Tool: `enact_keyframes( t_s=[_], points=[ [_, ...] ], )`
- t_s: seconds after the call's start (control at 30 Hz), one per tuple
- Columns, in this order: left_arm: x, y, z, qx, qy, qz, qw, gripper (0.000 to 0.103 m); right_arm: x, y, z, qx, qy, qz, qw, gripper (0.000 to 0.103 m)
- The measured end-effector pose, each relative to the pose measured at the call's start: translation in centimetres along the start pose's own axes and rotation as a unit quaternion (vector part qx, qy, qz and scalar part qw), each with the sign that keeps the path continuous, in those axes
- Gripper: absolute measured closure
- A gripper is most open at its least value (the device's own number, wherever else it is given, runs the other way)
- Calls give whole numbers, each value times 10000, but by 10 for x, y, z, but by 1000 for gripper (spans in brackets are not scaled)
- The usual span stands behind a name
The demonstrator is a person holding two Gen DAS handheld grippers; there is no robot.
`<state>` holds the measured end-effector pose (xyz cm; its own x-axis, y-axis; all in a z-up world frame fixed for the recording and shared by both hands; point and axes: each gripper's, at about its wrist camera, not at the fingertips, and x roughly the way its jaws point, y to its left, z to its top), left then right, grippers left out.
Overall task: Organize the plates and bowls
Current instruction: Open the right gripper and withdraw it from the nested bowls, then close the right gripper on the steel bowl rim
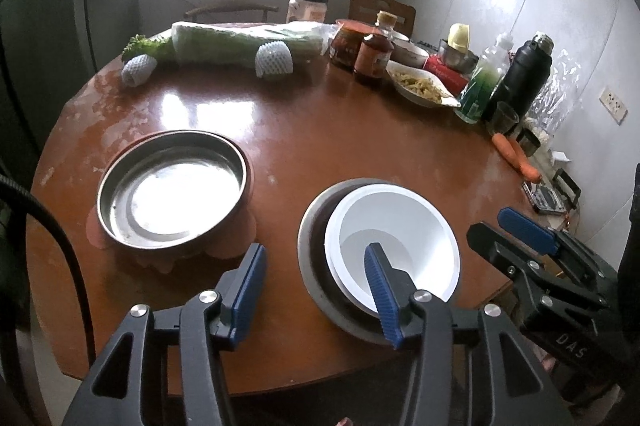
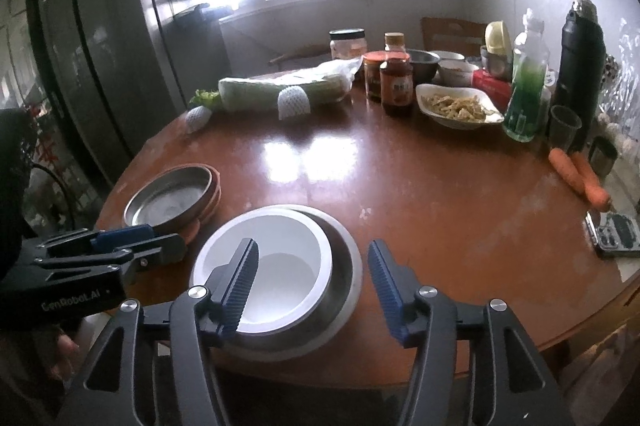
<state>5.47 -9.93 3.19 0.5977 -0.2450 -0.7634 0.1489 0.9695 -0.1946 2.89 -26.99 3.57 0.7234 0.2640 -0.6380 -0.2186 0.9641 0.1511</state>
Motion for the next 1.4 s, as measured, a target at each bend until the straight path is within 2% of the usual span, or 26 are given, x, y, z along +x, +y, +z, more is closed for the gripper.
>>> enact_keyframes(
  t_s=[0.77,1.4],
  points=[
    [48,0,-5,-123,569,-186,9981,52,43,-22,-16,357,516,104,9980,42],
    [76,-3,-6,-159,869,-275,9957,48,71,-32,-23,805,903,595,9909,42]
  ],
)
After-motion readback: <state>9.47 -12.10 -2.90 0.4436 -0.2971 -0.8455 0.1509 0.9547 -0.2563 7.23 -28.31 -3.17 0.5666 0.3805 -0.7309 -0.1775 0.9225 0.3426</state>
